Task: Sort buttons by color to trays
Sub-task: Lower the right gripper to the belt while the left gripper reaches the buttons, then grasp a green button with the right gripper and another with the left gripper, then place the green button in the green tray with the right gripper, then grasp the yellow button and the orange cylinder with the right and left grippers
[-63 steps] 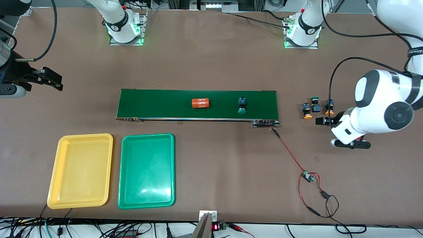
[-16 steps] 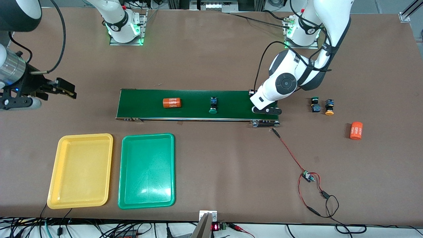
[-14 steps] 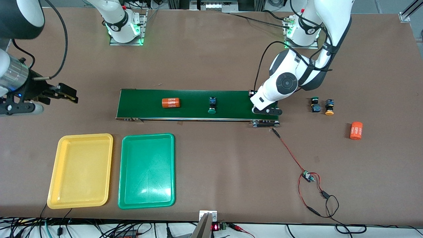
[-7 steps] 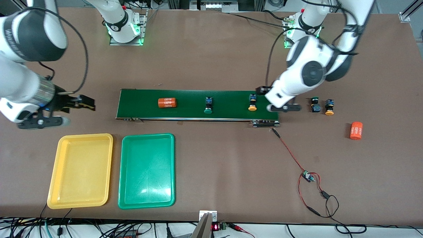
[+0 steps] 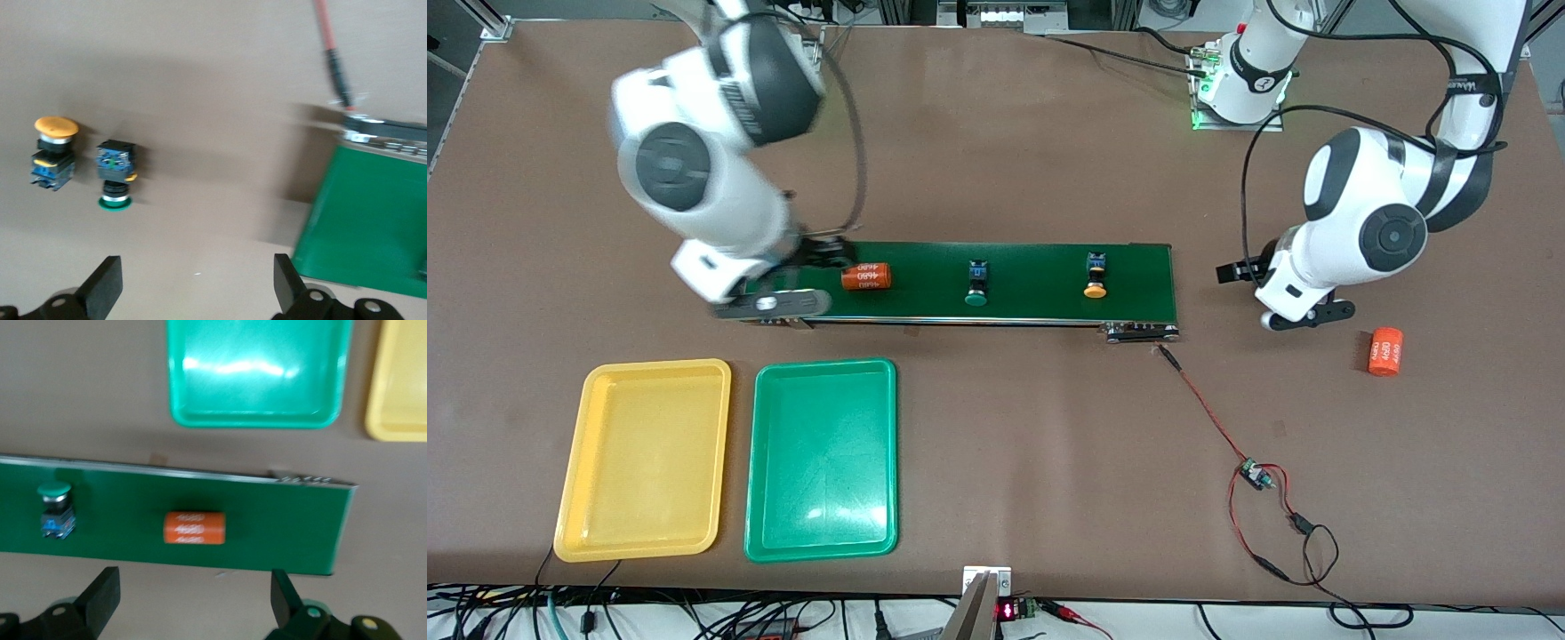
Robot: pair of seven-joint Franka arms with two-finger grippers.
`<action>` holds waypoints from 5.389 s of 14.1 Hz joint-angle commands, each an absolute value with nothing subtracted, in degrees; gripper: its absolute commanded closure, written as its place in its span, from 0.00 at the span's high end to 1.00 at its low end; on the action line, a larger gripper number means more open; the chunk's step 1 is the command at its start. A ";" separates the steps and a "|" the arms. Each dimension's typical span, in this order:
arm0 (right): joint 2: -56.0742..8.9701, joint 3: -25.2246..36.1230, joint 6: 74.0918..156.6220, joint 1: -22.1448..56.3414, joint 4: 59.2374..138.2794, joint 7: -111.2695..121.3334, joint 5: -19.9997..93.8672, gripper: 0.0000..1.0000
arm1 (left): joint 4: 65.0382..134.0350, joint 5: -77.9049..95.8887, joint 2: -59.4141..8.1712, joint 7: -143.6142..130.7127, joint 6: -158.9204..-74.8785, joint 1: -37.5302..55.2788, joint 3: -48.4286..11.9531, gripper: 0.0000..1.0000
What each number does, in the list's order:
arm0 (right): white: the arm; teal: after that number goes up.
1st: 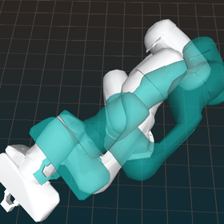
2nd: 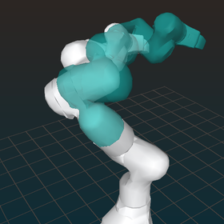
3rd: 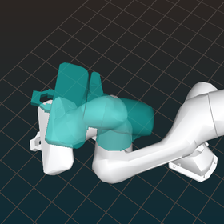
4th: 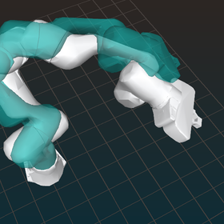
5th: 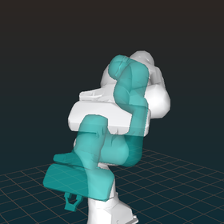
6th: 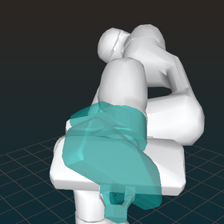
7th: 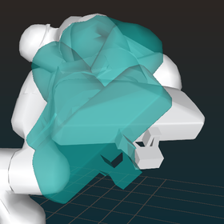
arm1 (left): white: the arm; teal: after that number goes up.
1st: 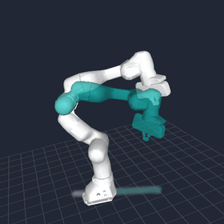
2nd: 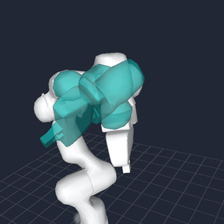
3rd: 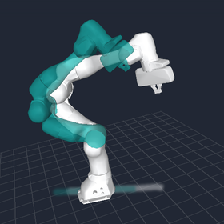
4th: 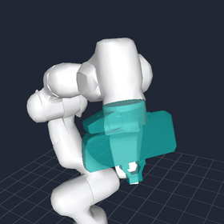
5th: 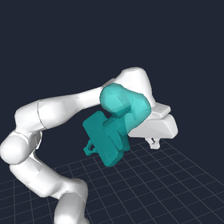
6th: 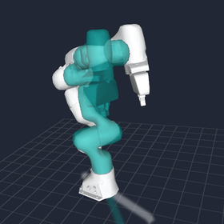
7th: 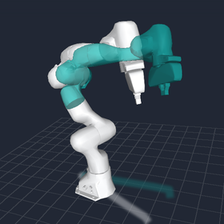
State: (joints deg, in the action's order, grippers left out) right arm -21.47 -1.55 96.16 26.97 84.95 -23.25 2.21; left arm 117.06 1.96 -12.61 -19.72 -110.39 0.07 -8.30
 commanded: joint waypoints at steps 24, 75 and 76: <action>-38.32 -0.62 113.90 38.59 87.53 -46.06 6.15 0.98 | 125.25 -8.61 -20.58 -5.10 -125.17 -1.67 -2.11 0.17; -32.87 1.40 112.68 32.67 86.04 -34.51 9.05 1.00 | 109.86 -13.27 -28.74 33.40 -139.40 -18.54 -2.91 1.00; -32.61 1.58 112.68 34.61 86.22 -36.89 8.97 1.00 | 109.95 -13.36 -29.09 33.40 -139.48 -18.54 -2.03 1.00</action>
State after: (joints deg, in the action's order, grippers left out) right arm -35.33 0.75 112.57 31.66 82.71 -32.33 8.72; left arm 111.06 -11.56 -29.24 32.24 -140.12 -18.76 -3.11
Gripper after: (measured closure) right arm 0.000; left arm 0.000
